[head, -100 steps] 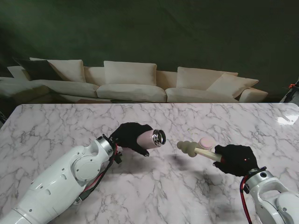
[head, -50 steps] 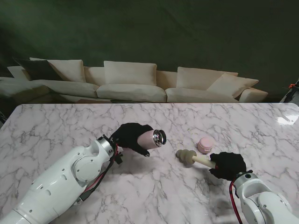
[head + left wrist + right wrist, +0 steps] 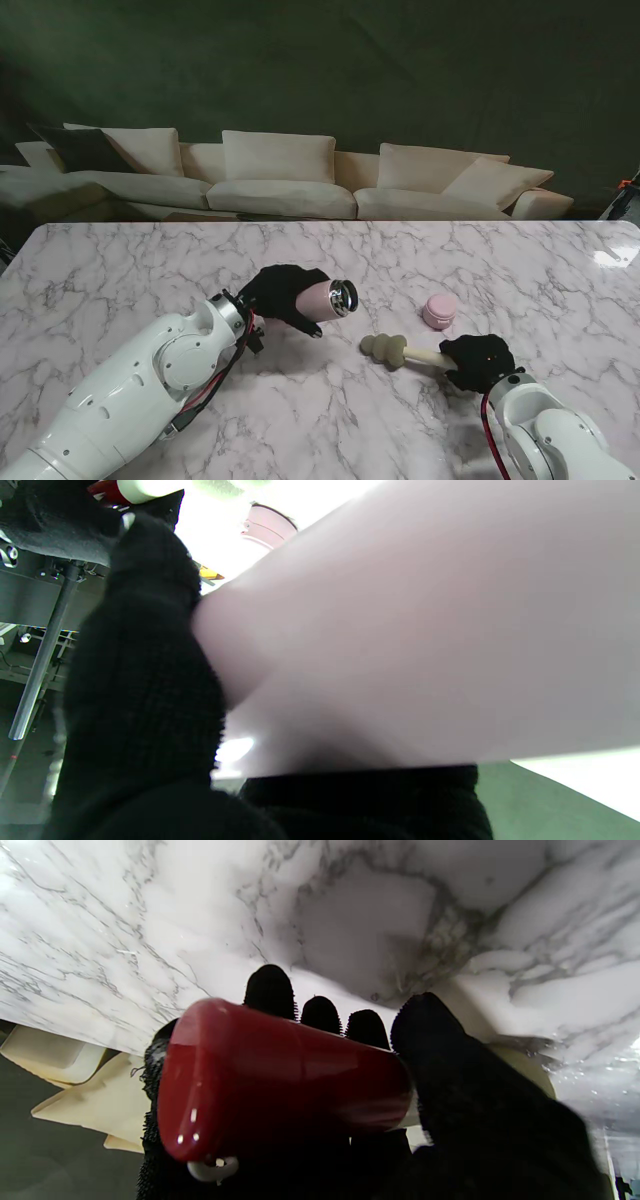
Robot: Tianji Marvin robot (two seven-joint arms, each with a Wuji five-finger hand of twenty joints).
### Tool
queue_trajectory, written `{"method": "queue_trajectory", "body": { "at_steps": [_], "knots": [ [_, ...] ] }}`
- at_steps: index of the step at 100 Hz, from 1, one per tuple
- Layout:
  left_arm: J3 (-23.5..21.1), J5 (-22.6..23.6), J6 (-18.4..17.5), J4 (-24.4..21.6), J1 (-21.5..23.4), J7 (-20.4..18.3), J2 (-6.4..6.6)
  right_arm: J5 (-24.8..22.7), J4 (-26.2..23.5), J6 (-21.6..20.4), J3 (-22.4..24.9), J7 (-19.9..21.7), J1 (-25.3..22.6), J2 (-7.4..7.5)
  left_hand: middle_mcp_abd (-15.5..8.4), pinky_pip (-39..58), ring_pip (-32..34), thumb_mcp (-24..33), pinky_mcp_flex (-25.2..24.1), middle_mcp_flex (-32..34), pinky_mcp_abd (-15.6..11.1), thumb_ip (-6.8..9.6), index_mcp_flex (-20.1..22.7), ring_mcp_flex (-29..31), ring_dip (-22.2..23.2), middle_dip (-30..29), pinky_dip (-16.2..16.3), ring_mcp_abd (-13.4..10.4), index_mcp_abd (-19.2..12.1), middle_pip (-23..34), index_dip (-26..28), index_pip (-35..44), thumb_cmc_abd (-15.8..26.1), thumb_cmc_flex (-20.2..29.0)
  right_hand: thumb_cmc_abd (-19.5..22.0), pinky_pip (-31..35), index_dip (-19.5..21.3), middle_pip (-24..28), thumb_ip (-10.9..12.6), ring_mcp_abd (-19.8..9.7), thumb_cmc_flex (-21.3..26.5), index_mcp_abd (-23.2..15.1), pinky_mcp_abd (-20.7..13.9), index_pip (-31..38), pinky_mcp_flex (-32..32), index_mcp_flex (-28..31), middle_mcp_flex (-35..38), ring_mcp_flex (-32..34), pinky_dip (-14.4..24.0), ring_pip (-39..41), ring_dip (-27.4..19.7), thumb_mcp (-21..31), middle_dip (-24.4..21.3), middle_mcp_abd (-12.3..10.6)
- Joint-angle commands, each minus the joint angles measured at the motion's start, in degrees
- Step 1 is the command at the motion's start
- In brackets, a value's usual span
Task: Clean the thermos with cup brush
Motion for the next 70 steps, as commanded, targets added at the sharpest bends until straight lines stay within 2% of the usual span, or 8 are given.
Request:
{"method": "queue_trajectory", "body": {
  "at_steps": [1, 13, 25, 35, 38, 40, 46, 70],
  "knots": [
    [0.0, -0.2, 0.1, -0.5, -0.2, -0.8, -0.14, -0.7, 0.7, 0.8, -0.7, 0.6, 0.2, 0.07, -2.5, 5.0, 10.4, 14.2, 1.8, 0.1, -5.3, -0.4, 5.3, 4.9, 2.9, 0.4, 2.1, -3.5, -11.1, 1.6, 1.9, 8.4, 29.1, 19.0, 5.3, -0.3, -1.6, -0.9, 3.2, 0.7, 6.6, -8.0, -3.0, 1.3, -2.5, -1.2, -3.5, -3.4, 2.2, -0.6, 0.0, 2.7, -0.3, 0.6],
    [-0.1, -0.2, 0.2, -0.6, -0.1, -0.9, -0.11, -1.3, 1.1, 1.9, -1.7, 1.4, 0.7, 0.16, -2.5, 5.0, 10.4, 14.3, 1.8, 0.1, -5.3, -0.39, 5.3, 4.9, 2.9, 0.4, 2.1, -3.4, -11.0, 1.6, 1.9, 8.4, 29.1, 19.0, 3.3, -1.0, -2.6, 0.8, 3.7, 0.7, 3.3, -7.6, -4.9, 2.1, -3.7, -2.3, -6.7, -6.5, 3.2, 0.8, 0.6, 2.7, -0.8, 1.0],
    [-0.2, -0.2, 0.2, -0.7, -0.1, -1.0, -0.11, -2.1, 1.4, 2.9, -2.6, 2.5, 1.3, 0.25, -2.5, 5.1, 10.5, 14.3, 1.8, 0.1, -5.3, -0.39, 5.3, 4.9, 2.9, 0.4, 2.1, -3.5, -11.0, 1.6, 1.9, 8.4, 29.1, 19.0, 2.4, -0.5, -2.2, 1.9, 4.6, 0.6, -5.2, -7.0, -5.9, -0.6, -5.1, -2.7, -9.6, -9.3, 4.9, 1.5, 0.6, 1.8, -1.8, 0.9],
    [-0.2, -0.3, 0.2, -0.7, 0.0, -1.0, -0.11, -2.7, 2.0, 3.5, -3.4, 2.4, 1.8, 0.32, -2.5, 5.1, 10.5, 14.3, 1.8, 0.1, -5.3, -0.39, 5.3, 4.9, 2.9, 0.4, 2.1, -3.5, -11.0, 1.6, 1.9, 8.4, 29.2, 19.0, 2.5, -0.5, 1.5, 2.2, 6.3, 0.6, -11.8, -6.1, -6.3, -5.8, -5.6, -1.5, -10.3, -10.1, 5.7, 2.1, 0.5, 2.5, -2.1, 0.9],
    [-0.2, -0.3, 0.2, -0.7, 0.0, -1.0, -0.11, -2.9, 2.3, 3.7, -3.7, 2.2, 2.0, 0.34, -2.5, 5.1, 10.5, 14.3, 1.8, 0.1, -5.3, -0.39, 5.3, 5.0, 2.9, 0.4, 2.1, -3.5, -11.0, 1.6, 1.9, 8.4, 29.1, 19.0, 2.6, -0.6, 4.0, 2.2, 6.8, 0.7, -13.5, -5.8, -6.3, -7.9, -5.6, -0.9, -10.4, -10.2, 5.8, 2.2, 0.4, 2.8, -2.1, 1.0],
    [-0.2, -0.4, 0.2, -0.7, 0.0, -1.0, -0.11, -3.1, 2.6, 3.7, -3.9, 2.0, 2.1, 0.37, -2.5, 5.1, 10.5, 14.3, 1.7, 0.1, -5.3, -0.38, 5.3, 5.0, 2.9, 0.4, 2.1, -3.5, -11.0, 1.6, 1.9, 8.4, 29.1, 19.0, 2.6, -0.6, 4.7, 2.4, 7.9, 0.7, -14.7, -5.5, -6.3, -8.6, -5.5, -0.5, -10.1, -10.0, 5.8, 2.4, 0.5, 3.2, -2.0, 1.0],
    [-0.2, -0.4, 0.2, -0.7, 0.0, -1.1, -0.11, -3.7, 3.1, 3.8, -4.2, 1.4, 2.4, 0.46, -2.5, 5.1, 10.6, 14.3, 1.7, 0.1, -5.3, -0.37, 5.3, 5.0, 2.9, 0.4, 2.1, -3.5, -11.0, 1.6, 1.9, 8.4, 29.1, 19.0, 1.9, -0.7, 6.3, 2.4, 9.1, 0.7, -16.8, -5.3, -6.3, -9.5, -5.2, -0.1, -9.7, -9.6, 5.6, 2.5, 0.4, 3.8, -2.1, 1.0],
    [-0.5, -0.5, 0.2, -0.9, 0.2, -1.2, -0.06, -3.6, 3.8, 5.1, -4.9, 0.8, 2.7, 0.41, -2.4, 5.1, 10.6, 14.3, 1.7, 0.1, -5.2, -0.36, 5.4, 4.9, 2.9, 0.4, 2.2, -3.4, -11.0, 1.6, 1.9, 8.4, 29.1, 19.0, 1.3, -0.3, 7.3, 2.5, 8.9, 0.7, -20.7, -4.8, -6.5, -10.6, -4.9, -0.8, -9.6, -9.5, 5.7, 2.8, 0.5, 2.6, -2.0, 1.0]
  ]
}}
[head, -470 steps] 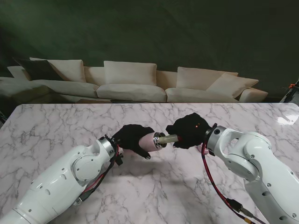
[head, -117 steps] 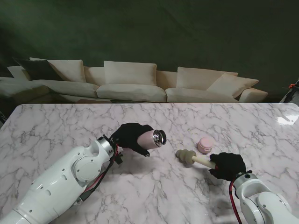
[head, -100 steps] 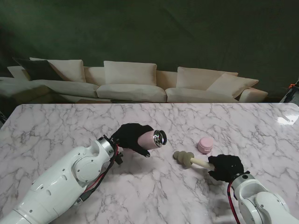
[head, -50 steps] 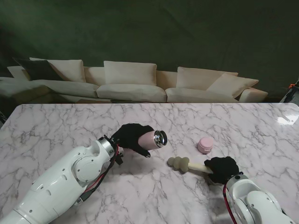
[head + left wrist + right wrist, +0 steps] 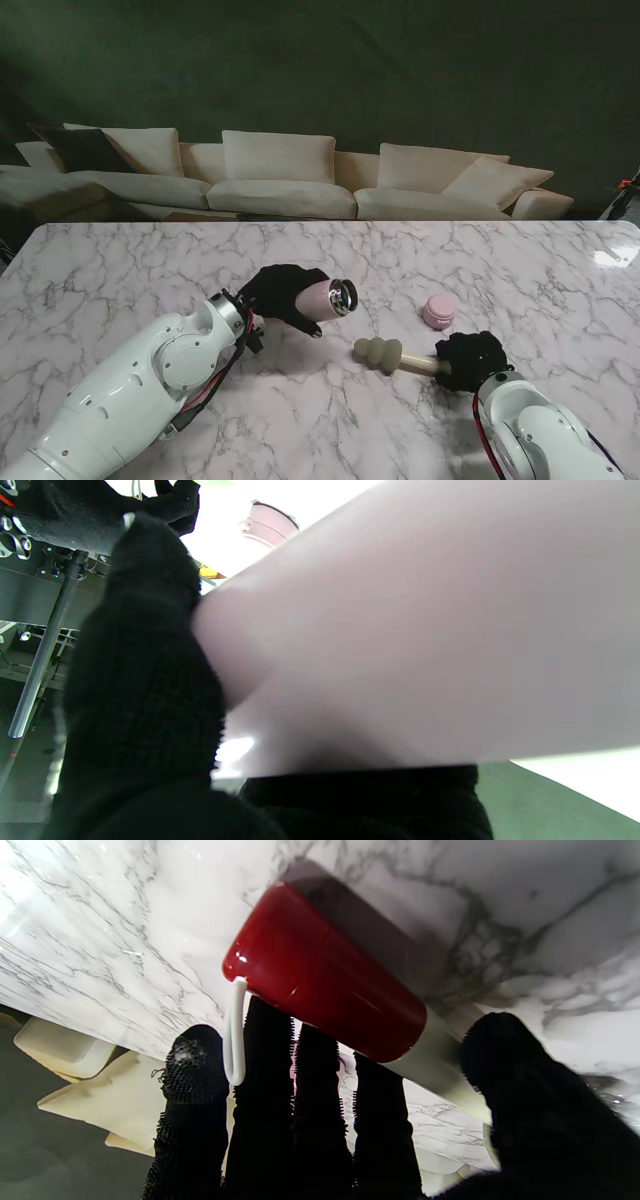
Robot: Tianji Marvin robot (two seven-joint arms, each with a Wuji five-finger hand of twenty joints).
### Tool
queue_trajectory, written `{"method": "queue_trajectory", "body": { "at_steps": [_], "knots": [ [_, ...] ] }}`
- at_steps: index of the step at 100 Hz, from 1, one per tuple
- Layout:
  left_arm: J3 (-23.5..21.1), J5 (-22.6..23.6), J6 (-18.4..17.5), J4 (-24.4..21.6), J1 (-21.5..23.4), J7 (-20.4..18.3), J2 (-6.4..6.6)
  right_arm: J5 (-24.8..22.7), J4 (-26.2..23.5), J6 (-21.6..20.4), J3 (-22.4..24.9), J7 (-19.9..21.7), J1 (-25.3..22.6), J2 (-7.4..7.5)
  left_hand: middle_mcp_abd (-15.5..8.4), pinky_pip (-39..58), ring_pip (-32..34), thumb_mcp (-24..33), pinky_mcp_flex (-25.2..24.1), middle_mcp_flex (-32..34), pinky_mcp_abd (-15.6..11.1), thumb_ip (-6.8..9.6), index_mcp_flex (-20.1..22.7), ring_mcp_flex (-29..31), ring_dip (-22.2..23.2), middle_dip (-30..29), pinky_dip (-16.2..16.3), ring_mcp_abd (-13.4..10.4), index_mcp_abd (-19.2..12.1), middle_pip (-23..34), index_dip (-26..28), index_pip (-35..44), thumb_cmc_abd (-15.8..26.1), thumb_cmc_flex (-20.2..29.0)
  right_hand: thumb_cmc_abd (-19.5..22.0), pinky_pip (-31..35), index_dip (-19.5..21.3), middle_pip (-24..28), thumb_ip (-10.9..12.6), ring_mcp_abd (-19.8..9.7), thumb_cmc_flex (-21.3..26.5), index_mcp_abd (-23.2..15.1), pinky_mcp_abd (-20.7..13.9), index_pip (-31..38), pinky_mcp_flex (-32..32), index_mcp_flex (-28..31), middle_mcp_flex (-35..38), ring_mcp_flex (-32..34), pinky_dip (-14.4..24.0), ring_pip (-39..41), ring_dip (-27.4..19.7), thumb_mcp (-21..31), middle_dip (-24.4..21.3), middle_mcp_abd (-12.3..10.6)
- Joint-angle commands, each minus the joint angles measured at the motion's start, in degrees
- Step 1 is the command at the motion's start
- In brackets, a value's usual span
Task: Clean the thermos with cup brush
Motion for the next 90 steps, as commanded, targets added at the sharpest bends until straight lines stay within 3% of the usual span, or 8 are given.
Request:
{"method": "queue_trajectory", "body": {
  "at_steps": [1, 25, 60, 78, 90],
  "knots": [
    [0.0, -0.2, 0.1, -0.5, -0.1, -0.7, -0.09, -0.1, 1.2, 0.4, -0.4, -0.3, -0.5, -0.03, -2.5, 5.1, 10.6, 14.3, 1.7, 0.1, -5.2, -0.36, 5.3, 4.9, 3.0, 0.4, 2.2, -3.4, -11.0, 1.6, 1.9, 8.4, 29.1, 19.0, 0.3, 1.5, -1.1, 1.6, 1.5, 0.7, -1.8, -0.8, -0.7, -7.3, 0.3, -0.3, -0.3, 0.3, 0.9, 1.3, 0.5, 0.5, -0.4, 0.4],
    [-0.1, -0.2, 0.1, -0.5, 0.0, -0.8, -0.08, 0.4, -1.2, 0.0, 1.5, -3.6, -2.5, -0.44, -2.5, 5.1, 10.6, 14.3, 1.7, 0.1, -5.2, -0.37, 5.3, 4.9, 2.9, 0.4, 2.2, -3.5, -11.1, 1.6, 1.9, 8.4, 29.1, 18.9, 3.4, 2.2, -0.2, 1.5, 1.8, 1.1, -1.7, -0.9, -0.5, -7.7, 0.9, 0.4, 0.8, 1.2, 0.8, 1.7, 0.6, -1.2, -0.4, 0.6],
    [0.2, -0.3, 0.2, -0.5, -0.2, -0.9, -0.11, 0.2, -12.6, -6.6, 9.9, -7.2, -8.9, -1.37, -2.5, 5.1, 10.6, 14.4, 1.7, 0.1, -5.3, -0.37, 5.3, 4.9, 2.9, 0.4, 2.2, -3.4, -11.0, 1.6, 1.9, 8.4, 29.1, 19.0, 5.2, 2.7, 0.2, 0.3, 2.3, 1.8, -0.5, -1.1, 0.2, -9.0, 1.2, 1.7, 2.3, 2.0, 0.7, 1.3, 0.5, -4.4, -0.9, 1.0],
    [0.4, -0.4, 0.2, -0.4, -0.4, -0.9, -0.14, 2.7, -13.9, -10.5, 12.9, -8.4, -7.0, -1.64, -2.5, 5.1, 10.6, 14.4, 1.7, 0.1, -5.3, -0.32, 5.3, 4.9, 2.9, 0.4, 2.2, -3.4, -11.1, 1.6, 1.9, 8.4, 29.1, 18.9, 4.9, 0.8, 0.7, -1.1, 2.8, 2.0, 0.1, -1.4, 2.1, -9.8, 0.3, 2.2, 2.6, 2.2, -0.2, -1.2, -0.6, -5.7, -1.1, 0.9],
    [0.4, -0.4, 0.3, -0.4, -0.4, -0.8, -0.16, 5.4, -12.8, -11.8, 13.9, -5.0, -3.5, -1.56, -2.5, 5.0, 10.5, 14.4, 1.7, 0.1, -5.5, -0.31, 5.3, 4.8, 2.9, 0.4, 2.2, -3.5, -11.1, 1.6, 1.9, 8.4, 29.1, 18.9, 4.5, -5.3, 1.0, -4.6, 2.8, 2.7, -0.5, -1.2, 6.1, -11.1, -3.6, 0.6, 1.6, 0.8, -2.2, -9.6, -4.4, -6.4, -3.2, 0.8]
  ]
}}
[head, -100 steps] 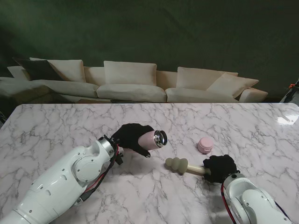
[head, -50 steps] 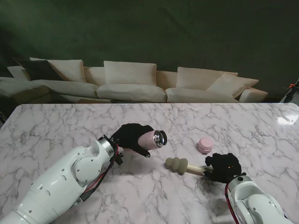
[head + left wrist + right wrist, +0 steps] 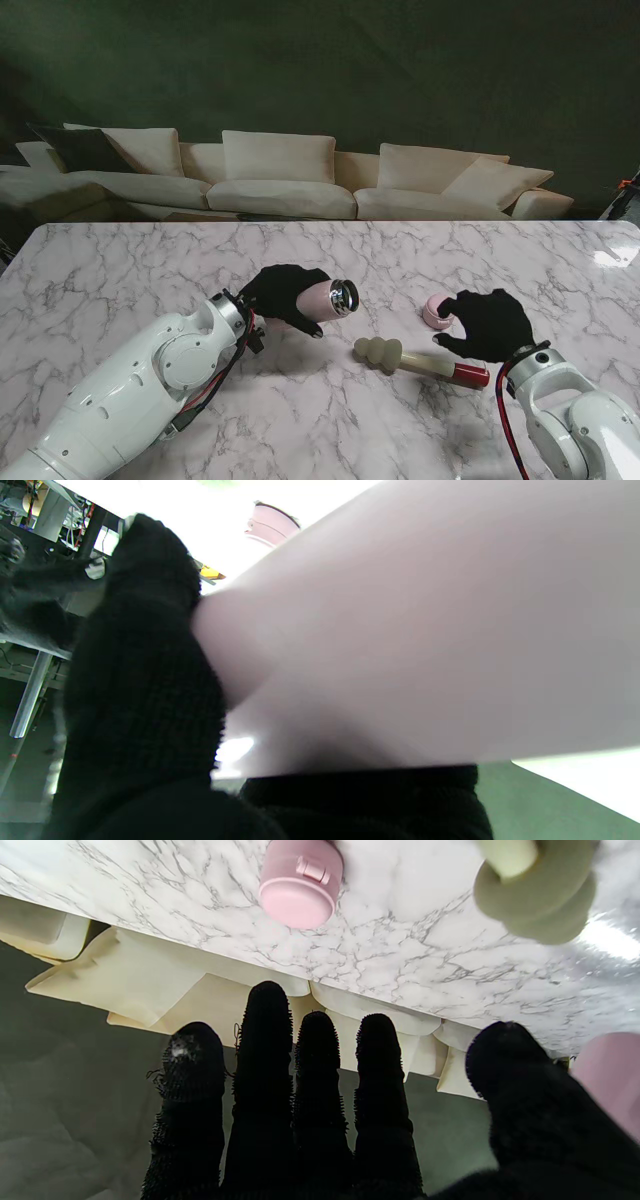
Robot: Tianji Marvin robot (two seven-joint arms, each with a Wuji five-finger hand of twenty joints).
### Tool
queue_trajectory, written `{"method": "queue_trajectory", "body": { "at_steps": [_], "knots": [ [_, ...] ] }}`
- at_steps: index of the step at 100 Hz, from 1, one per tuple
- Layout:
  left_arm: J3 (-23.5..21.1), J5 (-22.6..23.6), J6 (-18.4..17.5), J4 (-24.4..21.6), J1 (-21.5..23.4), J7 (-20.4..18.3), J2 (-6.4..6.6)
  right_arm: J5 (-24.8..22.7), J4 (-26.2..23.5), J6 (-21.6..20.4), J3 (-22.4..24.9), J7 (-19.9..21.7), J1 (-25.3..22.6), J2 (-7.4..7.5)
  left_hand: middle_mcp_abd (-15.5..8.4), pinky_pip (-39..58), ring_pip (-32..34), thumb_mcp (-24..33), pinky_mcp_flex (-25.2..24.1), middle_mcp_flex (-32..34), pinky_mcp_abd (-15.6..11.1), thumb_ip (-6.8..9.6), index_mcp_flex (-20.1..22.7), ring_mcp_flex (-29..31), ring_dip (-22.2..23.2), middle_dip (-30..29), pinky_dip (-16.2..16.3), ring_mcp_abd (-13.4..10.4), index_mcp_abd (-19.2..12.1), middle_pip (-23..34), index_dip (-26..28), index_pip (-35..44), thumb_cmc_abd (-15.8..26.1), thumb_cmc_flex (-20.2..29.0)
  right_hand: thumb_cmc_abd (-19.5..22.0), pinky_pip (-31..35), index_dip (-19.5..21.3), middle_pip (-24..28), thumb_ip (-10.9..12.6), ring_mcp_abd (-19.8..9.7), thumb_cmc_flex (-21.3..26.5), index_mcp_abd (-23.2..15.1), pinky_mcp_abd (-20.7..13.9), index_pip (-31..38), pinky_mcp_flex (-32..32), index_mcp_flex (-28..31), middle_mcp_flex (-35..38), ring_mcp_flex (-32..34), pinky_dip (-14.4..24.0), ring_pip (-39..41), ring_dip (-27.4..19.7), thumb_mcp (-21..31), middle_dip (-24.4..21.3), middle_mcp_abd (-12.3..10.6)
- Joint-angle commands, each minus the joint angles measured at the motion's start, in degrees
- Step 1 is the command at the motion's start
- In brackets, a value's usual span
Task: Clean the thermos with cup brush
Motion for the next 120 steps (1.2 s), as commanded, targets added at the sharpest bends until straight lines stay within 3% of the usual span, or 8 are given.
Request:
{"method": "queue_trajectory", "body": {
  "at_steps": [1, 8, 20, 32, 43, 57, 89, 120],
  "knots": [
    [0.1, -0.2, 0.2, -0.3, -0.3, -0.7, -0.19, -0.2, 0.7, 0.0, 0.7, 2.3, 3.0, 0.29, -2.6, 4.9, 10.5, 14.4, 1.7, 0.1, -5.4, -0.3, 5.3, 4.8, 2.9, 0.4, 2.2, -3.6, -11.0, 1.6, 1.9, 8.4, 29.1, 18.9, 0.9, -3.3, 1.2, -2.9, 1.6, 2.1, -0.6, -1.1, 3.2, -1.0, -2.4, -0.4, -0.4, -1.1, -1.5, -4.6, -2.6, -1.5, -1.5, 0.7],
    [0.1, -0.2, 0.2, -0.3, -0.2, -0.7, -0.18, 0.6, 2.3, -0.4, 0.5, 4.4, 5.6, 0.49, -2.5, 4.9, 10.5, 14.4, 1.7, 0.1, -5.4, -0.3, 5.3, 4.9, 2.9, 0.4, 2.2, -3.5, -11.1, 1.6, 1.9, 8.4, 29.2, 18.9, -0.1, -8.2, 0.5, -6.7, 1.4, 3.3, -2.1, -0.5, 5.3, -3.3, -5.8, -3.6, -3.7, -4.0, -3.3, -12.8, -7.0, -1.8, -4.8, 1.2],
    [0.1, -0.2, 0.3, -0.3, -0.2, -0.7, -0.19, 0.8, 5.5, -0.6, -0.9, 10.1, 10.1, 1.13, -2.5, 5.0, 10.5, 14.4, 1.7, 0.1, -5.2, -0.29, 5.4, 4.8, 2.8, 0.4, 2.2, -3.4, -11.0, 1.6, 1.9, 8.4, 29.1, 19.0, -2.7, -17.5, -3.1, -12.6, 1.3, 5.9, -5.6, 3.3, 6.9, -11.0, -15.0, -17.7, -18.3, -15.2, -6.5, -25.6, -14.8, -3.5, -9.7, 1.5],
    [0.1, -0.1, 0.3, -0.3, -0.3, -0.6, -0.2, 3.4, 12.1, -0.7, -4.4, 9.4, 15.9, 1.43, -2.5, 4.9, 10.5, 14.4, 1.6, 0.1, -5.3, -0.29, 5.3, 4.8, 2.8, 0.4, 2.2, -3.4, -11.0, 1.7, 1.9, 8.4, 29.2, 18.9, -8.7, -21.7, -4.2, -12.9, 0.5, 7.1, -7.2, 4.8, 7.0, -12.6, -19.2, -22.0, -25.5, -20.1, -7.9, -29.2, -17.7, -1.7, -10.3, 2.1],
    [-0.1, 0.0, 0.2, -0.4, -0.2, -0.7, -0.12, 2.6, 16.8, -0.7, -7.5, 8.9, 19.9, 1.83, -2.5, 4.9, 10.5, 14.4, 1.5, 0.1, -5.3, -0.31, 5.3, 4.8, 2.8, 0.4, 2.2, -3.4, -11.0, 1.6, 2.0, 8.4, 29.2, 18.9, -11.7, -23.5, -4.2, -11.5, 0.1, 6.3, -7.9, 5.5, 4.9, -12.1, -20.7, -22.2, -29.6, -21.9, -8.7, -29.4, -18.1, -3.6, -10.1, 3.5],
    [-0.7, 0.5, 0.1, -0.6, 0.1, -0.8, 0.0, 0.9, 22.0, -0.9, -11.5, 6.6, 24.2, 2.28, -2.4, 4.9, 10.4, 14.4, 1.5, 0.0, -5.2, -0.31, 5.3, 4.7, 2.8, 0.4, 2.2, -3.4, -11.0, 1.7, 2.0, 8.4, 29.2, 18.9, -16.0, -21.0, -2.7, -6.1, 0.0, 5.0, -9.9, 9.6, 0.1, -8.3, -19.1, -16.9, -29.4, -21.2, -9.0, -25.0, -16.4, 0.6, -8.6, 5.5],
    [-0.9, 0.6, 0.2, -0.4, 0.4, -0.7, 0.04, 2.0, 29.8, 2.3, -19.4, 6.1, 29.9, 2.63, -2.4, 4.9, 10.5, 14.3, 1.4, 0.0, -5.1, -0.32, 5.3, 4.7, 2.8, 0.3, 2.2, -3.4, -11.0, 1.7, 2.0, 8.4, 29.3, 19.0, -16.6, -14.5, 3.5, 4.2, 0.5, 4.2, -9.1, 10.0, -2.8, -1.3, -13.2, -15.6, -27.8, -19.3, -9.2, -14.5, -11.7, 1.4, -3.7, 6.3],
    [-0.7, 0.4, 0.3, -0.4, 0.3, -1.1, 0.08, 5.2, 35.2, 6.1, -24.3, 4.7, 32.6, 2.46, -2.5, 4.8, 10.4, 14.3, 1.3, 0.0, -5.2, -0.34, 5.3, 4.5, 2.8, 0.3, 2.2, -3.3, -11.0, 1.6, 2.0, 8.4, 29.2, 19.1, -15.0, -11.8, 3.7, 4.6, 0.9, 4.1, -5.6, 9.1, -2.6, -0.6, -10.3, -16.9, -27.4, -17.6, -8.8, -11.9, -10.6, -1.1, -2.6, 6.2]
  ]
}}
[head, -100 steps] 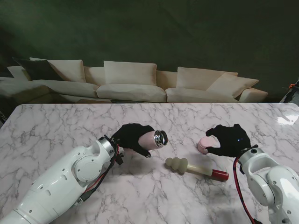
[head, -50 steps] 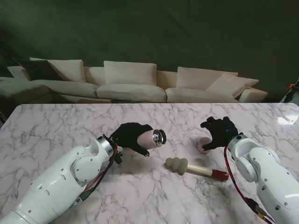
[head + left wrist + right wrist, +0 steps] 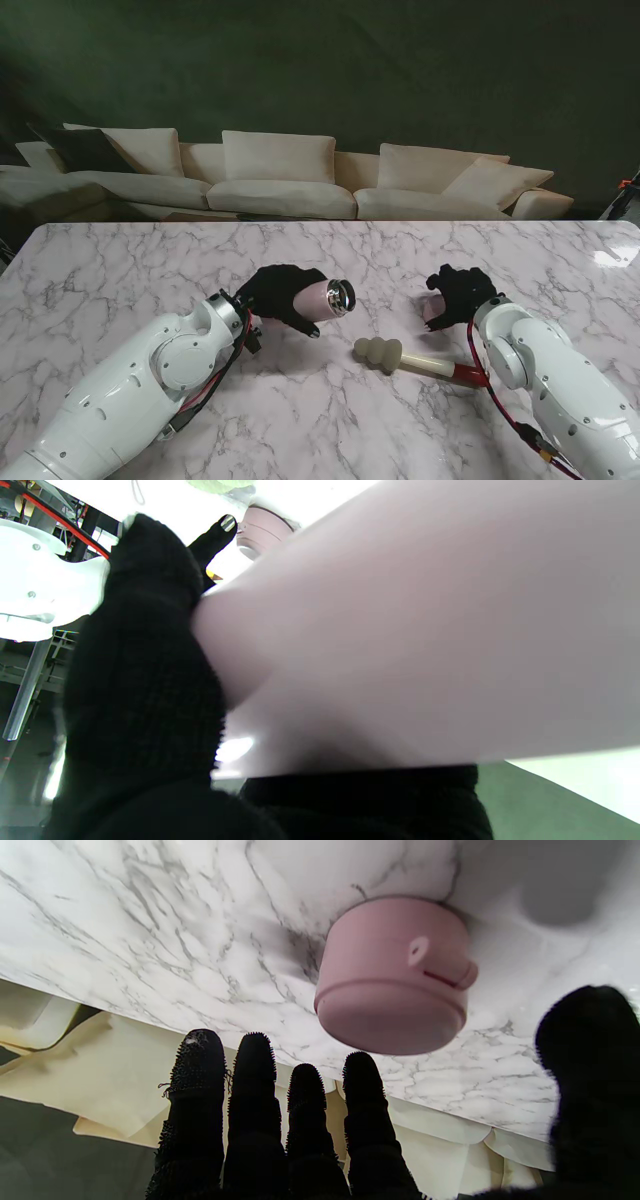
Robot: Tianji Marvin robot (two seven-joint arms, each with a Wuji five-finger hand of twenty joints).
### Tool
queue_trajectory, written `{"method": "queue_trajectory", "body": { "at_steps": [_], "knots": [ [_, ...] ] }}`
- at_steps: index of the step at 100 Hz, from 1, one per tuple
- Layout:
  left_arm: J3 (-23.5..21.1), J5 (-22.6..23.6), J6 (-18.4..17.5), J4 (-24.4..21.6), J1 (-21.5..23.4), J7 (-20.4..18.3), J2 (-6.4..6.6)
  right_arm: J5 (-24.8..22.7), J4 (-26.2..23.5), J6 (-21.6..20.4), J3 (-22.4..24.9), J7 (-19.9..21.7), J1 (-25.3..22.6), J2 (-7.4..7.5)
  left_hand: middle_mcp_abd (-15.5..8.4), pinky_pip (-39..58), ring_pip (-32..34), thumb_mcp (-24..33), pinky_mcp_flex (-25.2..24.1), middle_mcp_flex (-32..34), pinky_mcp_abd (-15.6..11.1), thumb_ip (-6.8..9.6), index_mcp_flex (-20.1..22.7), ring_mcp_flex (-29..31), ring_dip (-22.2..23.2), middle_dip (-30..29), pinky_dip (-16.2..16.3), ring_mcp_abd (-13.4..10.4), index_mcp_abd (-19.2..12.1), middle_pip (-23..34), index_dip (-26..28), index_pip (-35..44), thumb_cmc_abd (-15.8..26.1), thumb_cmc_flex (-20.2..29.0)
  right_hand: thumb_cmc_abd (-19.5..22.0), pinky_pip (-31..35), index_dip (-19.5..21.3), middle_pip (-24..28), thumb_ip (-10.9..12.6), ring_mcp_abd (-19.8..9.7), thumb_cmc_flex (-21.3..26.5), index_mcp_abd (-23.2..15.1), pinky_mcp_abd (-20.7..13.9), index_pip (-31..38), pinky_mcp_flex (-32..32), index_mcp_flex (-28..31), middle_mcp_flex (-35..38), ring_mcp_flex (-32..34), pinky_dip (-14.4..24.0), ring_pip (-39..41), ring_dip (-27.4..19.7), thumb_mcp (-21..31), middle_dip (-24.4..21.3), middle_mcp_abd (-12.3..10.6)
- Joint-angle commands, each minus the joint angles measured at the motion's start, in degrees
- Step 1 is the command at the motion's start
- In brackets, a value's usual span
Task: Clean the thermos with cup brush
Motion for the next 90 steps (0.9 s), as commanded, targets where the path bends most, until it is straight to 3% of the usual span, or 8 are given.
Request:
{"method": "queue_trajectory", "body": {
  "at_steps": [1, 13, 28, 38, 45, 68, 76, 90],
  "knots": [
    [0.2, -0.1, 0.1, -0.2, -0.2, -0.8, -0.06, 0.3, 1.0, 0.6, -0.6, 0.0, 0.3, -0.33, -2.5, 4.8, 10.4, 14.2, 1.3, 0.0, -5.1, -0.35, 5.3, 4.5, 2.8, 0.3, 2.2, -3.3, -11.0, 1.6, 2.0, 8.4, 29.3, 19.1, -0.5, 2.1, 1.0, 1.6, 0.9, -0.5, 0.8, 1.1, -0.3, 0.7, 1.0, -0.8, 0.1, 1.4, -0.1, 2.3, 1.7, -1.3, 0.5, 1.1],
    [0.3, -0.2, 0.2, -0.3, -0.2, -0.9, -0.04, 1.0, 2.4, 1.3, -2.2, -0.2, 1.2, -0.34, -2.5, 4.9, 10.4, 14.2, 1.3, 0.0, -5.2, -0.32, 5.3, 4.5, 2.8, 0.3, 2.3, -3.3, -11.0, 1.6, 2.0, 8.4, 29.3, 19.1, 0.1, 3.3, 0.5, 1.4, 1.1, -0.9, 2.3, 0.1, -0.7, 0.5, 2.4, -1.3, 0.0, 2.1, 0.6, 3.9, 2.7, -2.0, 0.3, 1.1],
    [0.2, -0.3, 0.2, -0.5, -0.1, -1.1, -0.01, 2.0, 4.0, 2.3, -4.1, -0.7, 2.2, -0.41, -2.6, 4.9, 10.5, 14.2, 1.3, 0.0, -5.1, -0.33, 5.3, 4.6, 2.8, 0.3, 2.3, -3.3, -11.0, 1.6, 2.0, 8.3, 29.3, 19.1, 1.6, 5.1, 0.1, 2.1, 2.2, -1.8, 9.9, -2.6, -1.3, 2.2, 6.2, -1.2, 0.8, 4.5, 2.1, 7.1, 4.5, -5.2, 0.2, 1.4],
    [0.0, -0.3, 0.3, -0.7, 0.0, -1.3, 0.04, 3.8, 5.0, 3.1, -5.1, -1.4, 2.7, -0.7, -2.5, 4.9, 10.5, 14.2, 1.3, 0.0, -5.0, -0.29, 5.4, 4.6, 2.8, 0.2, 2.3, -3.3, -11.0, 1.6, 2.0, 8.3, 29.3, 19.1, -0.6, 6.2, -0.3, 3.9, 0.7, -2.1, 9.4, -3.9, -1.2, 4.9, 10.2, -0.1, 2.8, 7.2, 2.1, 9.5, 5.4, 10.8, 0.3, 1.9],
    [0.0, -0.3, 0.4, -0.7, 0.0, -1.4, 0.06, 4.6, 5.7, 3.4, -5.7, -2.3, 2.8, -0.84, -2.5, 4.9, 10.5, 14.1, 1.3, 0.1, -5.1, -0.28, 5.4, 4.6, 2.8, 0.2, 2.3, -3.2, -11.1, 1.6, 2.0, 8.3, 29.3, 19.0, -1.2, 7.3, 0.3, 5.1, 0.0, -2.7, 11.0, -5.1, -1.8, 7.0, 12.9, 0.9, 3.8, 9.2, 2.3, 11.4, 6.2, 16.7, 0.7, 1.8],
    [0.3, -0.5, 0.7, -0.7, -0.1, -1.6, 0.04, 6.1, 7.4, 3.8, -6.7, -4.7, 3.2, -1.2, -2.6, 4.8, 10.5, 14.1, 1.2, 0.0, -5.0, -0.29, 5.4, 4.5, 2.8, 0.2, 2.3, -3.3, -11.1, 1.6, 1.9, 8.2, 29.3, 19.1, 0.8, 11.0, 3.3, 10.4, -0.4, -5.9, 21.9, -9.7, -5.5, 13.7, 21.7, 5.7, 7.7, 16.3, 3.9, 18.9, 9.9, 21.3, 4.9, 0.5],
    [0.4, -0.7, 0.8, -0.7, -0.2, -1.7, 0.02, 6.5, 8.0, 3.9, -6.8, -6.1, 3.2, -1.36, -2.6, 4.9, 10.5, 14.0, 1.3, 0.0, -5.1, -0.28, 5.4, 4.6, 2.8, 0.2, 2.3, -3.2, -11.1, 1.5, 2.0, 8.2, 29.4, 19.1, 0.8, 12.2, 0.3, 12.2, -4.7, -6.5, 26.9, -12.2, -6.9, 19.6, 24.6, 7.6, 9.9, 18.8, 4.2, 21.3, 11.1, 21.1, 7.8, -0.4],
    [0.6, -0.7, 0.8, -0.6, -0.3, -1.8, 0.03, 6.8, 8.5, 4.3, -6.5, -9.2, 3.0, -1.72, -2.6, 4.8, 10.5, 14.0, 1.3, 0.1, -5.1, -0.27, 5.4, 4.5, 2.7, 0.2, 2.3, -3.2, -11.1, 1.6, 2.0, 8.2, 29.3, 19.2, -1.1, 15.0, 0.8, 15.0, -7.2, -7.6, 30.9, -15.1, -9.1, 25.5, 28.9, 12.3, 16.2, 23.7, 5.1, 24.9, 11.4, 26.0, 10.7, -2.0]
  ]
}}
